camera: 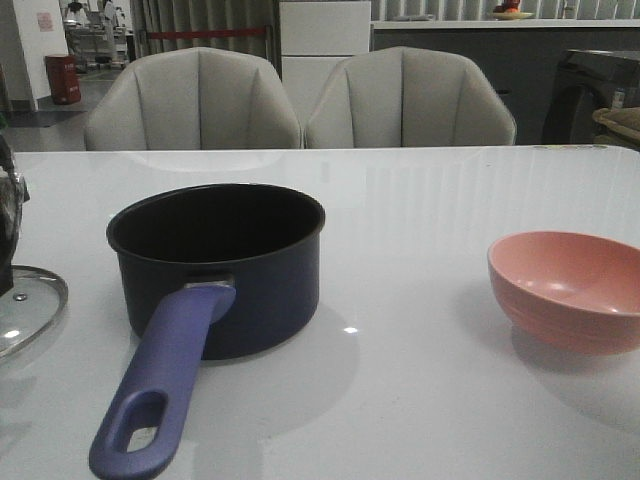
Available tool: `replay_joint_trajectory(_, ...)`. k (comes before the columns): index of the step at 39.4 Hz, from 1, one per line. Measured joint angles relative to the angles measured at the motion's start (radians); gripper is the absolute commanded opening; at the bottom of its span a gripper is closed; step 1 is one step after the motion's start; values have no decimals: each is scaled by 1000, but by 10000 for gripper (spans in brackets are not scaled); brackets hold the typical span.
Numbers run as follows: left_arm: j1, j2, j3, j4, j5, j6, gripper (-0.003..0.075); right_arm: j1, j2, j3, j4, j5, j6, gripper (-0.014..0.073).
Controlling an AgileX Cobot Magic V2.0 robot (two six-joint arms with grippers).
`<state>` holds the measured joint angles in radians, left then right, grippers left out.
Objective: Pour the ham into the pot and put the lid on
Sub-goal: 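Lower the left gripper onto the purple knob of the lid, then grip the knob and lift the glass lid up toward the saucepan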
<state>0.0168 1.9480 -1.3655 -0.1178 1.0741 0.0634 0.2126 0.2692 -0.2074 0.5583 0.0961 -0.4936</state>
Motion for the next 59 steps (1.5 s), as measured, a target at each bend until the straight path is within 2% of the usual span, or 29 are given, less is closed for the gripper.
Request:
replay_joint_trajectory(7, 0, 0, 0, -6, 0, 0, 114, 0, 0, 0, 0, 0, 0, 151)
replay_joint_trajectory(22, 0, 0, -5, -8, 13, 0, 114, 0, 0, 0, 0, 0, 0, 151)
replay_joint_trajectory(35, 0, 21, -75, -8, 83, 0, 114, 0, 0, 0, 0, 0, 0, 151)
replay_joint_trajectory(50, 0, 14, -83, -8, 84, 0, 114, 0, 0, 0, 0, 0, 0, 151)
replay_joint_trajectory(59, 0, -26, -167, -2, 103, 0, 114, 0, 0, 0, 0, 0, 0, 151)
